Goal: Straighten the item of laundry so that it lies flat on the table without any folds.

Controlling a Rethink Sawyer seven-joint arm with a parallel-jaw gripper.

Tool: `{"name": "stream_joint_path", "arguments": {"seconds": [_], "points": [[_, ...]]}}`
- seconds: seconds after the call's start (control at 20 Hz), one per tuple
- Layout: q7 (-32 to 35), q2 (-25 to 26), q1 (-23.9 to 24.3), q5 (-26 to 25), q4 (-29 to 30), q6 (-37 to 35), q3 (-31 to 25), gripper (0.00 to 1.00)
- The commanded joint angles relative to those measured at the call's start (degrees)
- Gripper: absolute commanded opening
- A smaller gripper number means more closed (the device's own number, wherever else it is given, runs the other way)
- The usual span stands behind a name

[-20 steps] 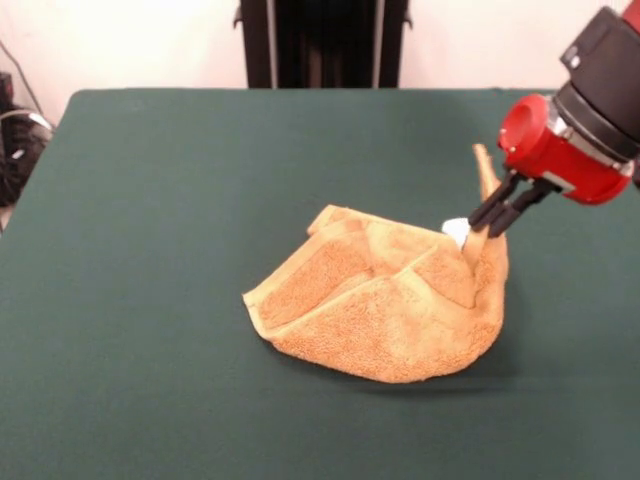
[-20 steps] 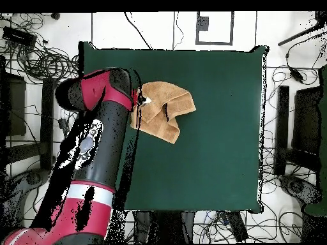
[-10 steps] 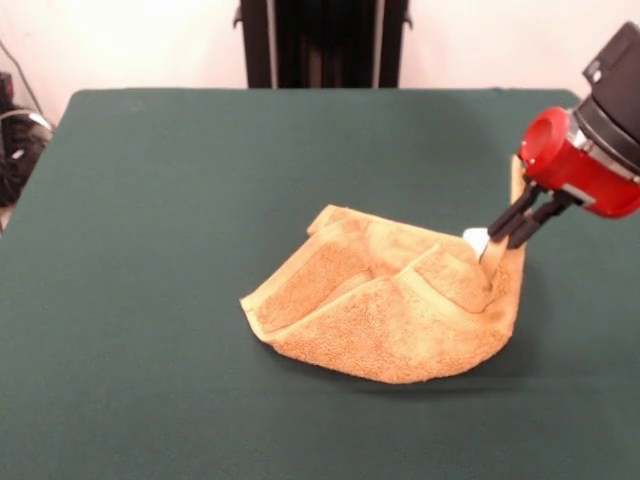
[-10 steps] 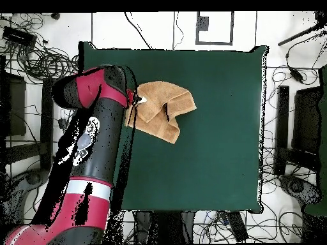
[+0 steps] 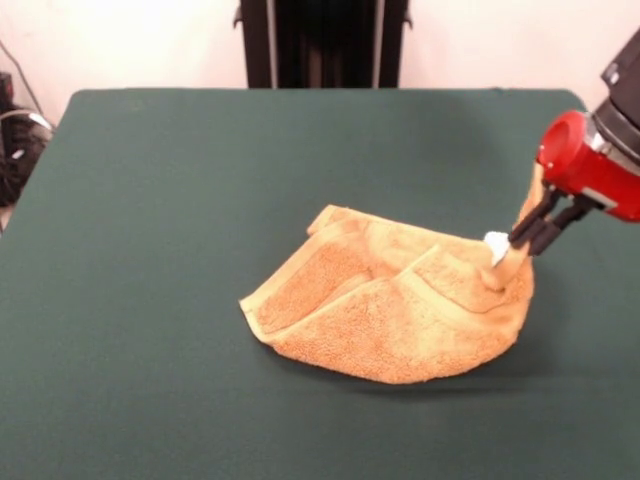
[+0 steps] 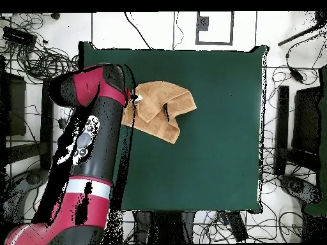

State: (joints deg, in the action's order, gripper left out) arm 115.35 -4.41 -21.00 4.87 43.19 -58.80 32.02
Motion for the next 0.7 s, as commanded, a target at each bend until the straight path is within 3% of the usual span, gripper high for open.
{"name": "stream_joint_path", "arguments": {"seconds": [0.05,0.4,0.7], "points": [[19.98,3.42,-0.25,4.30,-4.38,-7.11,-1.87,0.00],[21.38,5.02,0.34,5.13,-7.62,-8.78,-1.17,0.00],[23.25,3.06,-0.55,4.31,-3.18,-5.56,-1.78,0.00]]}}
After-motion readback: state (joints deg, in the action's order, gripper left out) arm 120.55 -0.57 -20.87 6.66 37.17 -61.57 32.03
